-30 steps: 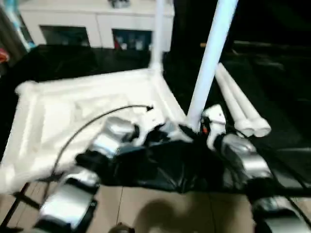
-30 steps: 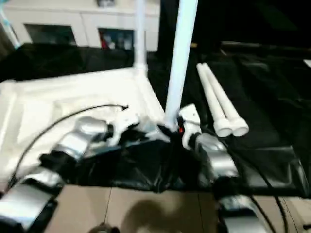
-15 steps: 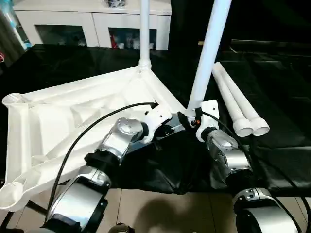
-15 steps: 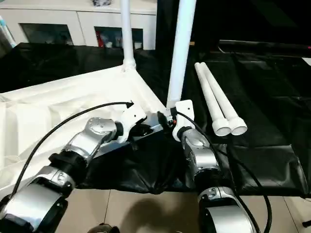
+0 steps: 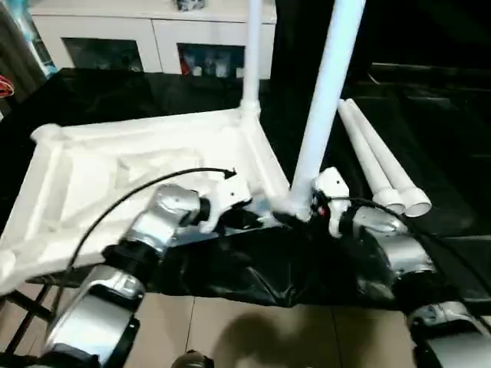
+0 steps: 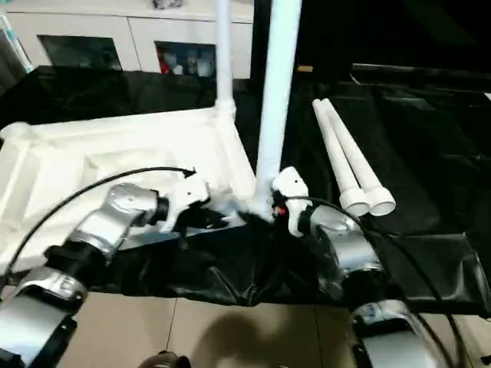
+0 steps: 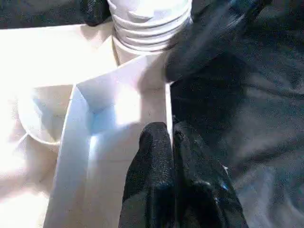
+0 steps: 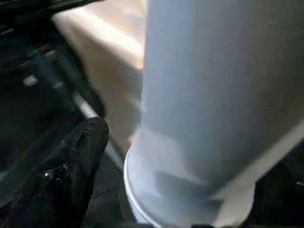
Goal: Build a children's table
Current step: Rotate leg to tighten
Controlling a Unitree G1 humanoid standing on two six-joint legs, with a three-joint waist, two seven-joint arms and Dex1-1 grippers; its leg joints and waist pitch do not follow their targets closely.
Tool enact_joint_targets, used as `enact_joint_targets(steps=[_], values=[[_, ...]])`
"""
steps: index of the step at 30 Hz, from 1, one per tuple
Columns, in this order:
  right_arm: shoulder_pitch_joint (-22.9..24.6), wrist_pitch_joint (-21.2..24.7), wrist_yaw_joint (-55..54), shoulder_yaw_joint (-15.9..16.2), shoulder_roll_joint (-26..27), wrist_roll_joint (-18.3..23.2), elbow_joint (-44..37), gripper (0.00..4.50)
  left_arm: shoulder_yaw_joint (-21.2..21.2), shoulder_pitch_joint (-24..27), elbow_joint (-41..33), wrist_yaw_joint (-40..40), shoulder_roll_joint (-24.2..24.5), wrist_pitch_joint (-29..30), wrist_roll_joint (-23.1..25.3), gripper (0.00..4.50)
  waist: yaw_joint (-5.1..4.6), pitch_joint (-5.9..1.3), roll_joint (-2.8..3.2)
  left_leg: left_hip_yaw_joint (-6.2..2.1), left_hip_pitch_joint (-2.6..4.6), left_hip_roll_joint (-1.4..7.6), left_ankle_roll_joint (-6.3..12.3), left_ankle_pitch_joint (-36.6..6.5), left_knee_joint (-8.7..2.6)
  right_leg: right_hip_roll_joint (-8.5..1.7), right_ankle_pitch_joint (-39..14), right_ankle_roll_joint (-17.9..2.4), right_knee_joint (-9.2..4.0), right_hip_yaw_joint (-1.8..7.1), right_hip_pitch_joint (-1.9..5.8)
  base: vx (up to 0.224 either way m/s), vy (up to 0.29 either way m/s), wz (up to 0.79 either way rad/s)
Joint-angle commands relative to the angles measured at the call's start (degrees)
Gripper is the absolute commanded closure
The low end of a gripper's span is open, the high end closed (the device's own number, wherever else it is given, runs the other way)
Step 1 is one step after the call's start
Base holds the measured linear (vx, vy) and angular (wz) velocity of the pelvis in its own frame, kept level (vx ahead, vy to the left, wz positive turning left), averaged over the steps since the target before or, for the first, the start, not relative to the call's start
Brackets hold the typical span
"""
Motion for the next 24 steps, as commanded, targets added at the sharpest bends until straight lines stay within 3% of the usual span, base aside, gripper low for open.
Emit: enact_joint_targets(steps=[1, 5, 6, 9, 17, 24], values=[[0.51, 1.34, 4.96, 2.41, -0.43, 1.52, -3.2, 0.34, -1.81, 0.01, -2.05, -3.14, -0.32, -1.55, -0.8, 4.5, 0.14, -4.16, -0.47, -1.61, 1.5, 3.85, 3.62, -12.02, -3.67, -4.79, -7.62, -14.0, -3.8, 2.8, 2.6, 0.0, 0.0, 0.0], [2.13, 2.66, 11.58, 4.62, -2.33, 3.19, -7.3, 0.34, -2.13, 0.22, -2.89, -6.7, 1.07, -1.53, -1.87, 4.5, 0.77, -4.02, -0.77, -1.58, 1.44, 3.82, 3.99, -12.03, -3.65, -4.9, -9.29, -13.74, -3.98, 2.81, 2.55, 0.0, 0.0, 0.0], [2.35, 3.1, 12.45, 4.82, -2.49, 3.51, -7.95, 0.59, -2.18, 0.22, -2.95, -7.31, 1.28, -1.6, -1.98, 4.5, 0.93, -4.04, -0.65, -1.58, 1.52, 3.88, 3.88, -12.23, -3.65, -4.99, -9.87, -13.64, -3.99, 2.85, 2.45, 0.0, 0.0, 0.0], [2.95, 4.07, 14.31, 5.12, -2.71, 4.09, -9.68, 0.72, -2.32, 0.31, -3.26, -9.37, 1.97, -1.79, -2.19, 4.5, 1.17, -4.01, -0.6, -1.69, 1.62, 3.95, 2.97, -12.94, -3.83, -5.04, -11.92, -13.05, -4.16, 2.88, 2.37, 0.0, 0.0, 0.0], [4.54, 5.85, 15.39, 5.68, -3.12, 4.67, -12.49, 1.46, -2.46, 0.61, -3.33, -11.22, 2.84, -2.21, -2.23, 4.5, 1.28, -4.04, -0.55, -1.71, 1.61, 3.89, 2.27, -13.1, -3.85, -5.07, -11.92, -12.99, -4.11, 2.87, 2.3, 0.0, 0.0, 0.0], [5.93, 6.94, 11.87, 4.73, -1.58, 4.5, -12.46, 1.78, -1.81, 0.8, -2.98, -9.18, 1.53, -1.43, -1.99, 4.5, 1.47, -4.08, -0.52, -1.73, 1.61, 3.89, 2.12, -12.78, -3.83, -5.09, -11.94, -12.61, -4.13, 2.89, 2.27, 0.0, 0.0, 0.0]])
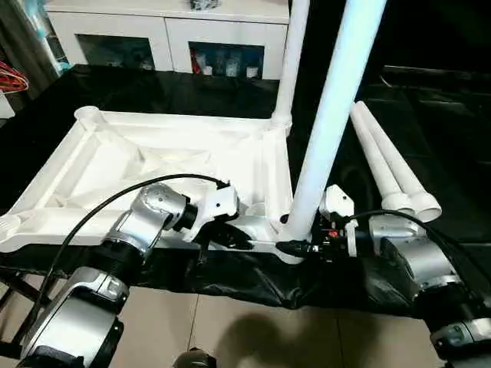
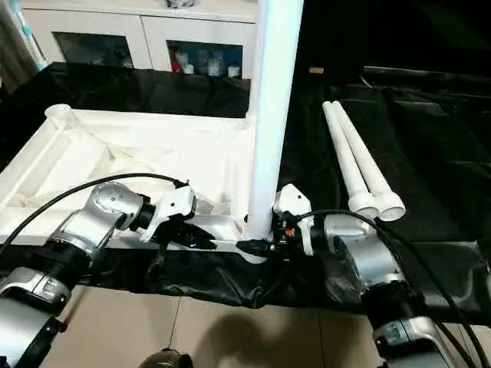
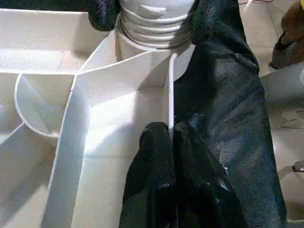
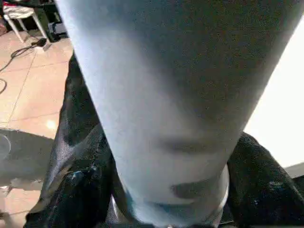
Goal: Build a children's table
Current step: Rotate leg to tighten
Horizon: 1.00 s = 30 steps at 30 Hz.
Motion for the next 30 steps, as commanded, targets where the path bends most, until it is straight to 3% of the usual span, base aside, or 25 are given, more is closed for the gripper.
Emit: enact_joint_targets(steps=[1, 7, 12, 13, 18, 20, 21, 22, 25, 27, 30], values=[[0.48, 0.67, -2.46, 0.97, 2.75, 0.42, -0.36, 1.78, 0.08, -0.32, -1.18, 3.26, -2.57, 0.52, -0.72, 4.5, -0.19, -4.02, -0.46, -1.76, 1.61, 3.88, 2.02, -13.06, -3.92, -5.07, -12.17, -12.61, -4.16, 2.87, 2.25, 0.0, 0.0, 0.0], [-1.44, -0.29, -17.37, -3.24, 8.07, -1.57, 5.52, 1.8, 1.34, -2.01, 1.4, 10.64, -5.55, 2.62, 0.41, 4.5, -1.16, -3.79, -0.34, -2.08, 1.83, 3.67, -0.46, -16.61, -4.35, -5.2, -17.85, -11.29, -4.84, 2.91, 2.12, 0.0, 0.0, 0.0], [-4.76, -0.14, -36.72, -6.95, 13.93, -4.56, 13.06, 1.8, 2.35, -3.86, 3.81, 19.7, -9.78, 4.52, 1.78, 4.5, -2.36, -3.83, -0.27, -2.13, 2.0, 3.44, -1.65, -17.26, -4.4, -5.19, -17.44, -11.6, -4.95, 2.99, 1.94, 0.0, 0.0, 0.0], [-5.15, 0.02, -39.03, -7.36, 14.56, -4.95, 13.93, 1.8, 2.45, -3.96, 3.9, 20.61, -10.26, 4.86, 1.88, 4.5, -2.59, -3.91, -0.32, -2.21, 1.74, 3.43, -1.63, -16.35, -4.41, -5.23, -16.59, -11.55, -4.77, 2.95, 2.23, 0.0, 0.0, 0.0], [-9.8, -2.69, -54.47, -10.07, 20.32, -6.56, 22.37, 1.8, 2.1, -4.87, 5.58, 32.17, -16.18, 6.35, 4.6, 4.5, -2.9, -4.03, -0.28, -1.86, 1.93, 3.27, -0.6, -14.44, -4.16, -4.9, -11.93, -12.28, -4.67, 3.06, 2.1, 0.0, 0.0, 0.0], [-10.65, -3.84, -55.48, -9.97, 21.13, -7.02, 23.38, 1.8, 2.36, -4.77, 5.53, 32.83, -17.17, 6.39, 4.35, 4.5, -2.74, -4.06, -0.28, -1.87, 1.78, 3.23, -0.2, -14.16, -4.14, -4.97, -11.64, -12.2, -4.63, 3.0, 2.35, 0.0, 0.0, 0.0], [-10.96, -4.09, -55.67, -10.03, 21.46, -7.12, 23.69, 1.24, 2.52, -4.77, 5.55, 33.04, -17.47, 6.36, 4.24, 4.5, -2.64, -4.12, -0.28, -1.85, 1.66, 3.23, 0.31, -13.51, -4.14, -4.94, -10.69, -12.0, -4.55, 3.03, 2.46, 0.0, 0.0, 0.0], [-11.17, -4.43, -55.51, -10.07, 21.69, -7.11, 23.83, 1.1, 2.58, -4.78, 5.54, 32.92, -17.61, 6.35, 4.14, 4.5, -2.59, -4.13, -0.39, -1.81, 1.64, 3.23, 0.73, -13.14, -4.13, -4.89, -9.96, -11.94, -4.51, 3.0, 2.47, 0.0, 0.0, 0.0], [-11.25, -4.88, -52.92, -9.76, 21.77, -6.51, 23.36, 1.04, 2.53, -4.6, 5.05, 31.36, -17.06, 5.18, 3.84, 4.5, -2.5, -4.03, -0.32, -1.83, 1.68, 3.28, 0.95, -13.78, -4.18, -4.9, -11.13, -11.86, -4.62, 2.99, 2.44, 0.0, 0.0, 0.0], [-10.9, -5.28, -49.68, -8.67, 20.91, -6.86, 22.35, 0.71, 2.14, -4.11, 4.13, 28.89, -15.8, 4.08, 3.48, 4.5, -2.53, -4.07, -0.33, -1.89, 1.65, 3.34, 1.01, -13.9, -4.26, -4.85, -10.8, -11.66, -4.52, 2.97, 2.56, 0.0, 0.0, 0.0], [-10.52, -6.45, -44.31, -6.8, 19.24, -7.19, 21.51, 0.71, 1.55, -3.33, 3.34, 25.55, -13.94, 2.58, 3.41, 4.5, -2.47, -4.13, -0.41, -1.85, 1.5, 3.29, 1.68, -13.16, -4.09, -4.99, -9.73, -11.94, -4.45, 2.97, 2.72, 0.0, 0.0, 0.0]])
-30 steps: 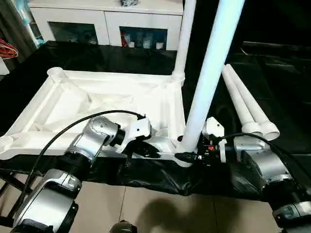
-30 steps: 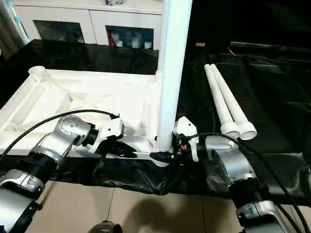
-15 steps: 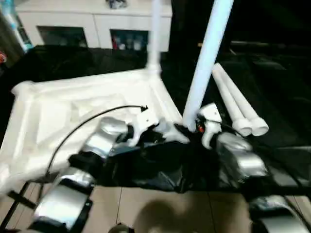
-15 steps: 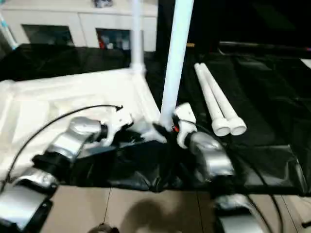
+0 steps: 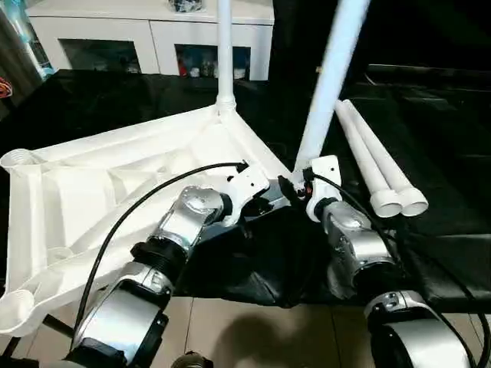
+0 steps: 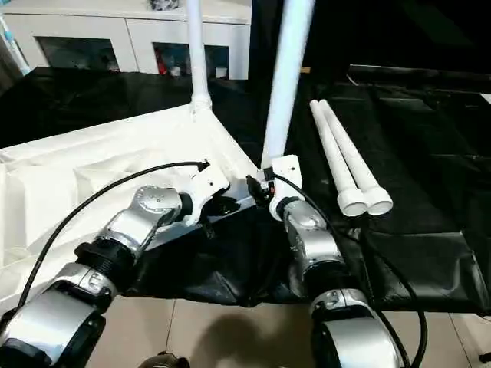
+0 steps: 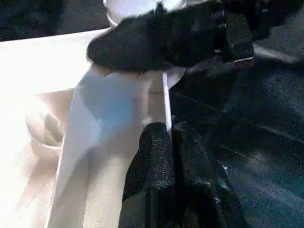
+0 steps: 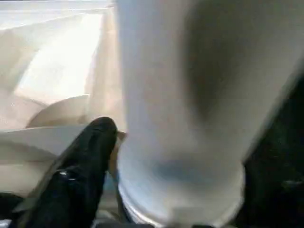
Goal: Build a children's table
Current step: Rotate leg to tighten
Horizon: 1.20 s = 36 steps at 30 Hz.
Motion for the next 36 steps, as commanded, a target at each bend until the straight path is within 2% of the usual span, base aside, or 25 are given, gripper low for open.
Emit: enact_joint_targets(steps=[1, 2, 8, 10, 11, 14, 19, 21, 22, 29, 31, 33, 36], values=[[0.9, -0.23, 8.05, 4.98, 0.6, -0.43, -1.41, 0.71, -2.95, 0.66, -3.51, -5.92, -0.66, -3.82, -1.7, 4.5, -0.01, -4.0, -0.29, -1.79, 1.28, 3.42, 2.01, -12.77, -3.83, -4.97, -9.15, -12.13, -4.35, 2.93, 2.64, 0.0, 0.0, 0.0], [0.9, -0.23, 8.05, 4.98, 0.6, -0.43, -1.41, 0.71, -2.95, 0.66, -3.51, -5.92, -0.66, -3.82, -1.7, 4.5, 0.01, -4.0, -0.32, -1.79, 1.25, 3.49, 2.12, -12.86, -3.84, -5.02, -8.91, -12.19, -4.31, 2.96, 2.69, 0.0, 0.0, 0.0], [2.93, 0.25, 23.73, 7.87, -5.42, 1.1, -6.59, 0.71, -3.44, 1.83, -5.15, -13.53, 3.9, -5.28, -2.93, 4.5, 0.21, -3.84, -0.31, -1.74, 1.36, 3.74, 2.31, -14.12, -3.94, -4.81, -10.69, -12.49, -4.25, 2.82, 2.57, 0.0, 0.0, 0.0], [4.14, 1.01, 30.73, 9.11, -7.97, 2.31, -9.54, 0.71, -3.32, 1.83, -5.17, -16.42, 5.17, -5.86, -3.46, 4.5, 0.46, -3.77, -0.59, -1.68, 1.35, 3.73, 2.61, -14.34, -3.87, -4.81, -11.52, -12.29, -4.39, 2.85, 2.68, 0.0, 0.0, 0.0], [4.29, 1.04, 31.52, 9.27, -8.28, 2.47, -9.91, 0.71, -3.31, 1.82, -5.18, -16.78, 5.32, -5.89, -3.54, 4.5, 0.69, -3.82, -0.47, -1.65, 1.51, 3.86, 2.69, -14.21, -3.81, -4.89, -11.42, -12.36, -4.33, 2.89, 2.53, 0.0, 0.0, 0.0], [5.86, 2.34, 41.11, 10.86, -11.93, 5.04, -14.04, 0.71, -3.21, 1.66, -5.35, -21.46, 6.86, -6.53, -4.47, 4.5, 1.01, -3.88, -0.64, -1.6, 1.35, 3.93, 3.13, -12.96, -3.73, -4.89, -10.04, -13.0, -4.1, 2.85, 2.41, 0.0, 0.0, 0.0], [7.23, 3.88, 47.99, 12.51, -14.38, 6.43, -17.31, 0.71, -3.42, 1.5, -5.86, -24.53, 7.93, -6.62, -5.43, 4.5, 1.84, -3.89, -0.69, -1.57, 1.32, 3.94, 3.53, -12.49, -3.62, -4.98, -10.53, -13.12, -4.03, 2.83, 2.34, 0.0, 0.0, 0.0], [8.26, 6.03, 51.52, 13.45, -15.52, 7.33, -20.03, 0.71, -3.56, 1.36, -5.8, -26.68, 8.63, -6.84, -5.79, 4.5, 2.08, -3.82, -0.8, -1.61, 1.38, 3.96, 3.3, -12.86, -3.67, -5.06, -11.92, -12.78, -4.18, 2.83, 2.33, 0.0, 0.0, 0.0], [8.41, 6.4, 51.97, 13.61, -15.66, 7.47, -20.42, 0.71, -3.58, 1.35, -5.75, -27.0, 8.74, -6.9, -5.77, 4.5, 2.12, -3.82, -0.76, -1.67, 1.38, 3.99, 3.25, -12.88, -3.73, -5.04, -12.14, -12.68, -4.18, 2.82, 2.33, 0.0, 0.0, 0.0], [9.64, 7.42, 53.03, 14.54, -15.97, 7.37, -22.58, 1.44, -3.36, 1.32, -5.25, -28.26, 9.45, -7.48, -5.55, 4.5, 2.24, -3.82, -0.84, -1.73, 1.44, 3.99, 2.23, -13.51, -3.8, -5.21, -13.77, -12.28, -4.3, 2.84, 2.19, 0.0, 0.0, 0.0], [9.88, 7.48, 52.87, 14.56, -15.82, 7.22, -22.99, 1.47, -3.42, 1.41, -5.25, -28.01, 9.52, -7.56, -5.52, 4.5, 2.27, -3.89, -0.82, -1.7, 1.45, 3.97, 2.22, -13.0, -3.73, -5.2, -13.15, -12.29, -4.25, 2.84, 2.19, 0.0, 0.0, 0.0], [10.25, 7.95, 52.5, 14.48, -15.62, 7.17, -23.67, 1.73, -3.4, 1.6, -5.36, -27.78, 9.43, -7.54, -5.51, 4.5, 2.29, -3.9, -0.76, -1.69, 1.45, 3.98, 2.37, -12.7, -3.72, -5.1, -12.19, -12.5, -4.15, 2.81, 2.16, 0.0, 0.0, 0.0], [10.71, 8.44, 51.21, 14.04, -15.06, 7.11, -24.08, 1.76, -3.05, 1.73, -5.19, -26.54, 8.9, -7.38, -5.23, 4.5, 2.32, -3.87, -0.85, -1.68, 1.4, 3.93, 2.34, -12.79, -3.72, -5.16, -12.6, -12.36, -4.21, 2.82, 2.24, 0.0, 0.0, 0.0]])
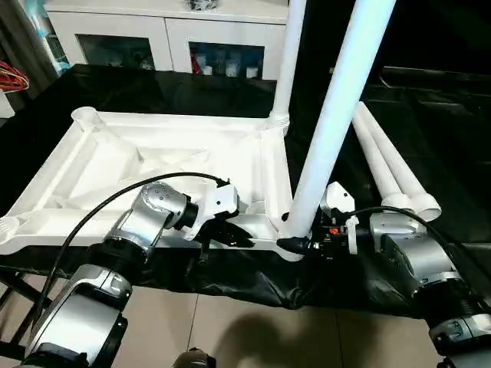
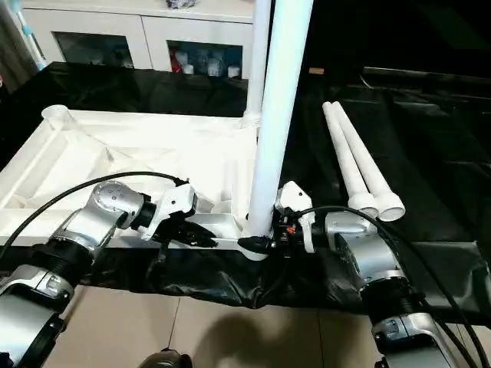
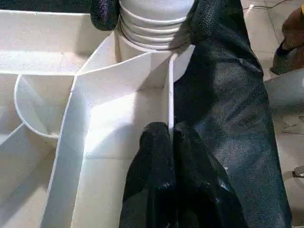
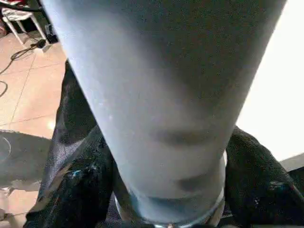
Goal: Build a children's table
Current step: Rotate leg to tighten
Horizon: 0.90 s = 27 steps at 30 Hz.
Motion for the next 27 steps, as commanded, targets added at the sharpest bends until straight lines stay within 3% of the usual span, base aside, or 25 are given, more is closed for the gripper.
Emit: enact_joint_targets(steps=[1, 4, 6, 8, 9, 11, 12, 15, 16, 20, 21, 24, 27], values=[[1.02, 0.39, 0.12, 3.22, 2.9, 0.1, -2.96, 1.78, 0.17, -0.63, -1.56, 3.54, -2.65, -0.22, -0.89, 4.5, -0.16, -3.97, -0.69, -1.71, 1.54, 3.9, 2.3, -12.7, -3.85, -5.16, -12.81, -12.17, -4.26, 2.88, 2.29, 0.0, 0.0, 0.0], [0.89, -0.28, -4.05, 2.06, 4.41, -0.63, -1.61, 1.8, 0.89, -0.9, -1.24, 5.73, -3.74, 0.87, -0.97, 4.5, -0.4, -3.87, -0.72, -1.76, 1.58, 3.9, 1.68, -13.77, -3.98, -5.19, -14.46, -11.93, -4.38, 2.89, 2.17, 0.0, 0.0, 0.0], [-0.63, -1.42, -17.21, -0.83, 8.54, -3.49, 4.43, 1.8, 1.83, -2.25, 0.59, 13.92, -6.63, 3.81, 0.56, 4.5, -1.09, -3.65, -0.72, -2.0, 1.78, 3.74, 0.13, -16.03, -4.23, -5.44, -18.58, -11.5, -4.91, 2.91, 1.97, 0.0, 0.0, 0.0], [-1.11, -1.89, -20.85, -1.44, 9.59, -4.32, 6.05, 1.81, 2.17, -2.59, 1.13, 15.86, -7.56, 4.41, 0.68, 4.5, -1.35, -3.58, -0.7, -2.15, 1.93, 3.66, -0.73, -17.16, -4.39, -5.41, -20.92, -10.8, -5.16, 2.85, 1.92, 0.0, 0.0, 0.0], [-2.04, -1.58, -27.31, -3.06, 11.91, -4.73, 8.84, 1.81, 2.7, -3.34, 2.15, 20.06, -9.57, 5.88, 1.11, 4.5, -1.64, -3.61, -0.66, -2.19, 2.13, 3.73, -1.55, -18.02, -4.48, -5.4, -21.2, -10.58, -5.25, 2.98, 1.78, 0.0, 0.0, 0.0], [-2.33, -1.6, -29.04, -3.44, 12.51, -4.86, 9.54, 1.81, 2.72, -3.49, 2.35, 20.91, -10.08, 6.12, 1.25, 4.5, -1.88, -3.64, -0.77, -2.27, 2.05, 3.66, -1.66, -18.37, -4.5, -5.47, -21.0, -10.49, -5.27, 2.93, 1.96, 0.0, 0.0, 0.0], [-3.71, -0.72, -36.33, -5.42, 15.24, -4.91, 12.5, 1.81, 2.95, -4.31, 3.43, 25.43, -12.38, 7.55, 1.97, 4.5, -2.27, -3.63, -0.62, -2.13, 2.06, 3.56, -1.27, -18.24, -4.45, -5.31, -19.85, -10.53, -5.36, 3.07, 1.82, 0.0, 0.0, 0.0], [-5.18, -0.33, -42.55, -6.78, 17.27, -5.29, 15.07, 1.81, 3.35, -5.03, 4.25, 29.42, -14.37, 8.87, 2.31, 4.5, -2.55, -3.75, -0.55, -2.09, 2.08, 3.48, -1.1, -17.73, -4.4, -5.19, -18.34, -10.86, -5.31, 3.08, 1.93, 0.0, 0.0, 0.0], [-6.38, -0.65, -46.17, -7.91, 18.72, -5.22, 16.97, 1.81, 3.63, -5.37, 4.56, 31.77, -15.56, 9.42, 2.54, 4.5, -2.62, -3.7, -0.23, -2.08, 2.03, 3.48, -1.14, -17.34, -4.4, -5.14, -17.41, -11.13, -5.2, 3.07, 1.91, 0.0, 0.0, 0.0], [-8.65, -4.73, -49.39, -8.82, 21.44, -5.94, 20.14, 1.81, 4.31, -5.52, 4.57, 34.48, -18.08, 10.0, 2.66, 4.5, -2.62, -3.98, -0.37, -1.95, 1.95, 3.33, -0.52, -16.18, -4.22, -5.08, -15.04, -11.06, -5.13, 3.0, 2.15, 0.0, 0.0, 0.0], [-8.93, -5.33, -49.35, -8.84, 21.72, -5.83, 20.45, 1.25, 4.13, -5.37, 4.33, 34.12, -18.27, 9.91, 2.48, 4.5, -2.53, -4.04, -0.43, -1.88, 1.86, 3.29, 0.12, -15.26, -4.11, -5.06, -13.27, -11.23, -5.0, 3.05, 2.24, 0.0, 0.0, 0.0], [-8.92, -4.83, -47.14, -9.01, 21.77, -4.82, 19.91, 0.9, 3.67, -4.83, 3.5, 32.22, -17.99, 9.46, 1.98, 4.5, -2.48, -4.1, -0.45, -1.8, 1.56, 3.23, 1.58, -12.9, -4.02, -4.9, -9.85, -11.91, -4.64, 2.96, 2.53, 0.0, 0.0, 0.0], [-8.12, -5.22, -42.59, -7.24, 20.25, -5.3, 18.56, 0.67, 2.97, -3.67, 1.86, 28.4, -16.32, 8.63, 1.52, 4.5, -2.49, -4.07, -0.48, -1.87, 1.49, 3.37, 2.18, -13.28, -4.07, -4.99, -10.59, -11.98, -4.63, 2.92, 2.67, 0.0, 0.0, 0.0]])
